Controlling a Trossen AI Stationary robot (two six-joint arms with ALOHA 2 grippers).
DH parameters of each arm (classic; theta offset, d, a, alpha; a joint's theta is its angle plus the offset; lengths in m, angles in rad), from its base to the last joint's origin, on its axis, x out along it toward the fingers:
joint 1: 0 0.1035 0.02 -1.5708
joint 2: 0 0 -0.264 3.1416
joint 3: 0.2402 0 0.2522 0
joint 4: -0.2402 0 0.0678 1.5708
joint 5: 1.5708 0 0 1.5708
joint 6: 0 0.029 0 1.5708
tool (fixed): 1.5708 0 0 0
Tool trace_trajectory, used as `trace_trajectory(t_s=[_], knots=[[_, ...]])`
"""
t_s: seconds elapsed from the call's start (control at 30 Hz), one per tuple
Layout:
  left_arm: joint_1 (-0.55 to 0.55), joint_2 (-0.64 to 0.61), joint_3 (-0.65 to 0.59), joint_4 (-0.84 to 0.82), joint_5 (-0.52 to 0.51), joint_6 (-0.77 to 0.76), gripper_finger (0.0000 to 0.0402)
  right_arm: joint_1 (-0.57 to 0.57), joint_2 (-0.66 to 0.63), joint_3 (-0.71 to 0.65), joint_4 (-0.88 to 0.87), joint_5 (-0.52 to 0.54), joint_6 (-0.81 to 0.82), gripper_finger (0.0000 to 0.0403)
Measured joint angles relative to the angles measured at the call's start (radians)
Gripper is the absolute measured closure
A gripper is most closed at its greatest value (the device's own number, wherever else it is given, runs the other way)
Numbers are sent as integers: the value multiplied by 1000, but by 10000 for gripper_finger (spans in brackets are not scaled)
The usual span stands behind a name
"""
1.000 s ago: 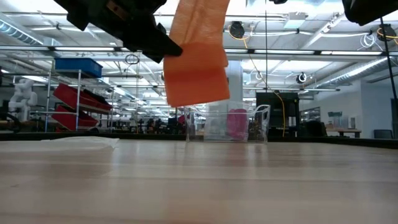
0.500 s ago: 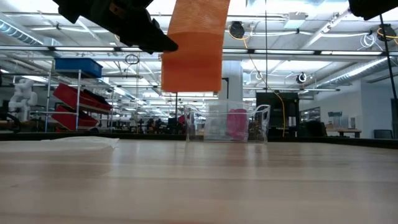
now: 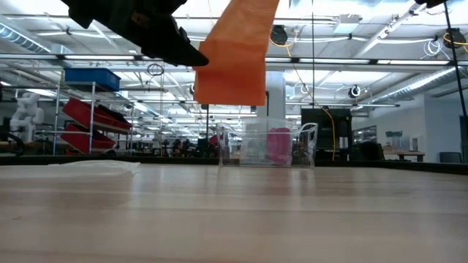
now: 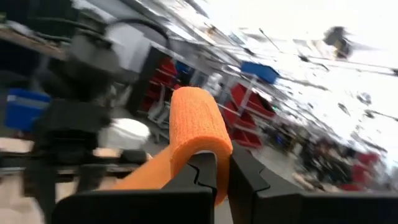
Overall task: Roll bandage
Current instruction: Roll the orange bandage
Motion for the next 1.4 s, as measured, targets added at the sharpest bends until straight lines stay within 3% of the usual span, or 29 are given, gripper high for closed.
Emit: trace_trajectory(t_s=[0.13,0.2,0.33,0.43,0.83,1.1,1.4], knots=[[0,12,0,-7,10,-2,359,1,0,0,-54,-122,-3,394],[0,12,0,-1,62,-3,362,1,0,0,-65,-160,-3,394],[-17,12,2,30,196,-11,385,-4,-1,0,-89,-144,-1,394],[-45,2,4,65,223,-11,396,-11,0,0,-144,-144,0,396],[-164,-70,26,110,226,3,396,-41,0,0,-427,-161,122,400],[-186,-89,26,152,169,25,397,-57,0,0,-574,-406,265,400],[-188,-92,26,189,97,23,397,-61,45,0,-580,-466,342,400]])
